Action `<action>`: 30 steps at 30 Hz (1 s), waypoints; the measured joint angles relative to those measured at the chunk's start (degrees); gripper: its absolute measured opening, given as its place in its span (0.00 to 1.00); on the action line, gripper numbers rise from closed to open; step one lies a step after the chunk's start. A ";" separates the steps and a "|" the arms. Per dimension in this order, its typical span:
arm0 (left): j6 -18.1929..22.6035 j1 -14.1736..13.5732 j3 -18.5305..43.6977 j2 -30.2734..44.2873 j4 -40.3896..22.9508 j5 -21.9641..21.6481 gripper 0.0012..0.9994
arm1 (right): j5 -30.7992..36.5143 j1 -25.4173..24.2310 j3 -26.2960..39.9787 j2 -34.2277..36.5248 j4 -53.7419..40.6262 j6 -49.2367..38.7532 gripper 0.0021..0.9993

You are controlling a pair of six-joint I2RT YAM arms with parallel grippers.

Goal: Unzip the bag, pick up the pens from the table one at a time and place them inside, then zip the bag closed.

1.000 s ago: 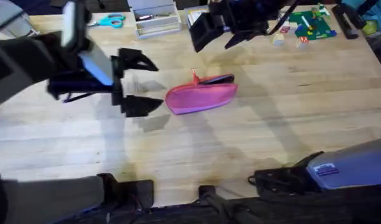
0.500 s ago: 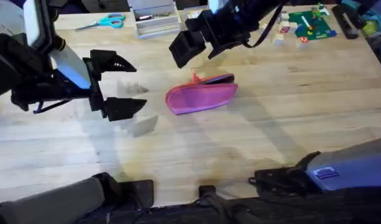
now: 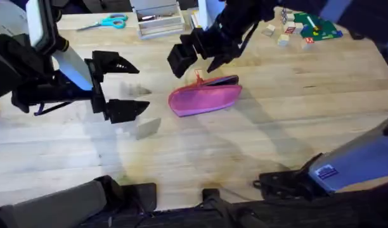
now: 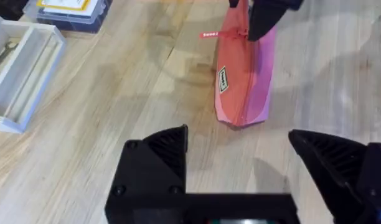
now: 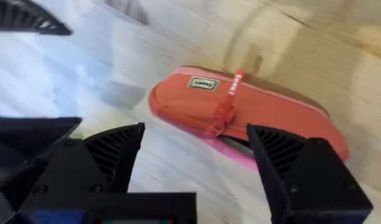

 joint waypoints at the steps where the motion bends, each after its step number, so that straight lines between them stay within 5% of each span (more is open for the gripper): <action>1: 0.00 0.00 0.00 0.00 0.00 0.00 1.00 | 0.58 0.04 -0.04 0.36 -0.06 0.50 1.00; 26: 0.00 0.00 0.00 0.00 0.00 0.07 0.99 | 8.54 3.85 -0.17 3.56 -2.05 9.80 0.99; 30: 0.00 0.00 0.00 0.01 0.00 0.08 1.00 | 9.14 3.82 -0.17 5.12 -2.40 10.01 0.75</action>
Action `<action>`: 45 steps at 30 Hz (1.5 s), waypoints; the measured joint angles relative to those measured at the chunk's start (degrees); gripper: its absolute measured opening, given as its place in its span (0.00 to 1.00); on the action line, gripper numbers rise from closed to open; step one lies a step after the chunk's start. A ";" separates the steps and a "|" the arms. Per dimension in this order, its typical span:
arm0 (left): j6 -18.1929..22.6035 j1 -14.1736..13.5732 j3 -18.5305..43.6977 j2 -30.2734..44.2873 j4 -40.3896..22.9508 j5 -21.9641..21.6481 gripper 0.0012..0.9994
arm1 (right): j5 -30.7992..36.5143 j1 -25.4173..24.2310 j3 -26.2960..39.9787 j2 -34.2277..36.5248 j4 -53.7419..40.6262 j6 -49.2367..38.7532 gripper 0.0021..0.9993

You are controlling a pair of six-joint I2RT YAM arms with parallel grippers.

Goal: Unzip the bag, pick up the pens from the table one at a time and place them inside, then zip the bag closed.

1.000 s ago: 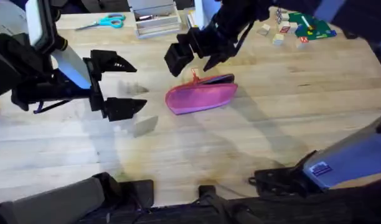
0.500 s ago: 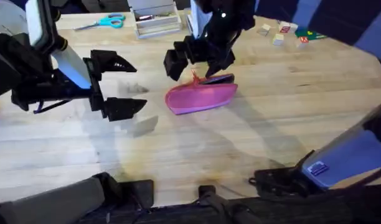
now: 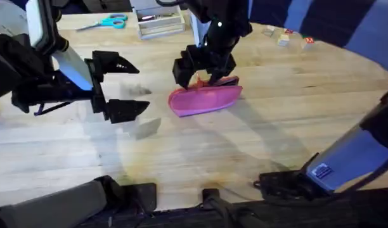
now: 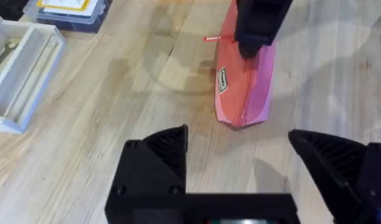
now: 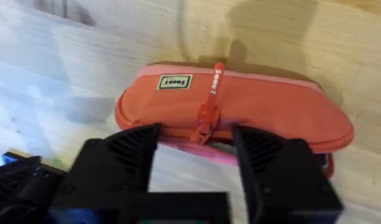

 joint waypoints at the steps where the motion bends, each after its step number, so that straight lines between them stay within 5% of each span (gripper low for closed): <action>1: 0.00 0.00 0.00 -0.01 0.00 -0.01 0.99 | 0.13 0.00 -0.02 0.05 -0.03 -0.01 0.70; 11: 0.00 0.00 0.00 0.01 0.00 -0.01 1.00 | 0.56 0.00 -0.02 0.03 -0.09 0.35 0.04; 45: 0.00 0.00 0.00 -0.01 0.00 -0.01 0.99 | 1.15 0.00 -0.34 -4.56 3.34 -0.31 0.03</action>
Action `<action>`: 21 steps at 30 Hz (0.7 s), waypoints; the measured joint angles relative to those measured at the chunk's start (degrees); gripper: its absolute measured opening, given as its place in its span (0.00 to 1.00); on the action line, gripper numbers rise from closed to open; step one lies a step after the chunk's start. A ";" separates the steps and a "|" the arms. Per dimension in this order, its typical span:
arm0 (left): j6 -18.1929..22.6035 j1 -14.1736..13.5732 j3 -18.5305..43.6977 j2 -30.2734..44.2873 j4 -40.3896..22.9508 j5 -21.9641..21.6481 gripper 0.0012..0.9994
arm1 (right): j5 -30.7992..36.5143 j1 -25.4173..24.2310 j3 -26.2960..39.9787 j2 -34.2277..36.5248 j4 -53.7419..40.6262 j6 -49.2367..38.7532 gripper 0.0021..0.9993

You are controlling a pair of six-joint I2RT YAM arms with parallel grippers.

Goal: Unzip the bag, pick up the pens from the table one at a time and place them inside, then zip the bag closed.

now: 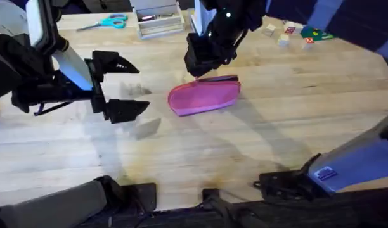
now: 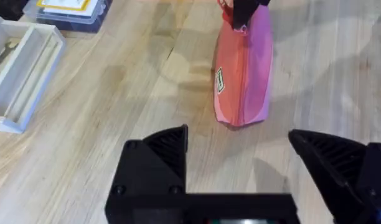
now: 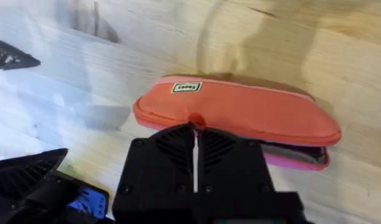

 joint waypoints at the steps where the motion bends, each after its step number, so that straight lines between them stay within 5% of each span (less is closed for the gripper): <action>1: 0.00 0.00 0.00 0.01 0.00 0.00 0.99 | 0.00 0.00 -0.01 0.00 0.01 0.00 0.03; 18: -0.01 -0.29 0.00 0.01 -2.71 0.26 0.99 | 1.40 -0.98 -0.01 0.00 0.30 -0.87 0.03; 21: 0.00 -3.48 0.00 0.51 -1.67 0.28 0.99 | 1.40 -1.03 -0.01 0.00 0.28 -0.90 0.03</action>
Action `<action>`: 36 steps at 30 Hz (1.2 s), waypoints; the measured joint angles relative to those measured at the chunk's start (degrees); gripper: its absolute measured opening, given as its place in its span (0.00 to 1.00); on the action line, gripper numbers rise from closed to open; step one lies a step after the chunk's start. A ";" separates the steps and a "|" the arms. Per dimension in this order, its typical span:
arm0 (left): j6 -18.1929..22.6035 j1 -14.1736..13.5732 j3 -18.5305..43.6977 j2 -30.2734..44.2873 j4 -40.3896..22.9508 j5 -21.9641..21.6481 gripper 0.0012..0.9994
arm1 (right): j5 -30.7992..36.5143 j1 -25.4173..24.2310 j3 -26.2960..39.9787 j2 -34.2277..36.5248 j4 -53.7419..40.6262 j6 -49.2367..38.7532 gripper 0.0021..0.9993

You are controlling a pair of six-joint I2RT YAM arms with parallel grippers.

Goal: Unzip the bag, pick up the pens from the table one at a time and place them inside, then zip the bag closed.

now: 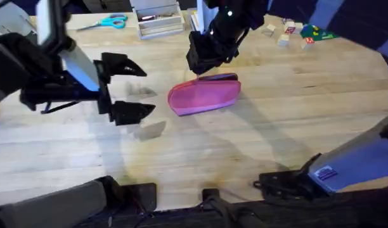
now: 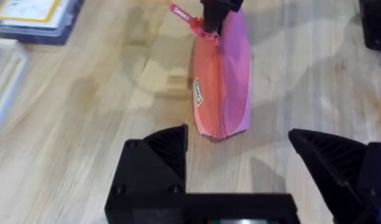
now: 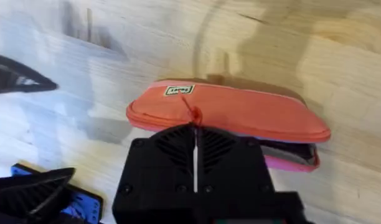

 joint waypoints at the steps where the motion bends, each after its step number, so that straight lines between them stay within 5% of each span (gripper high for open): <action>1: -0.01 -0.93 0.00 0.52 0.40 0.09 0.99 | 0.00 0.00 0.00 0.00 0.00 0.00 0.03; 11: -0.04 -8.65 0.00 9.23 7.31 2.34 0.99 | 0.07 0.00 0.00 -0.02 0.00 -0.37 0.03; 26: -0.02 -9.29 0.00 10.61 7.59 4.31 0.99 | 0.33 -0.37 0.02 -2.16 -0.85 -0.37 0.03; 33: -0.02 -8.94 0.00 10.60 7.59 4.31 0.99 | 0.35 -0.37 0.02 -2.16 -1.05 -1.22 0.96; 36: -0.02 -7.90 0.00 10.59 7.57 4.31 0.99 | 0.34 -0.37 0.02 -2.16 -1.03 -1.75 1.00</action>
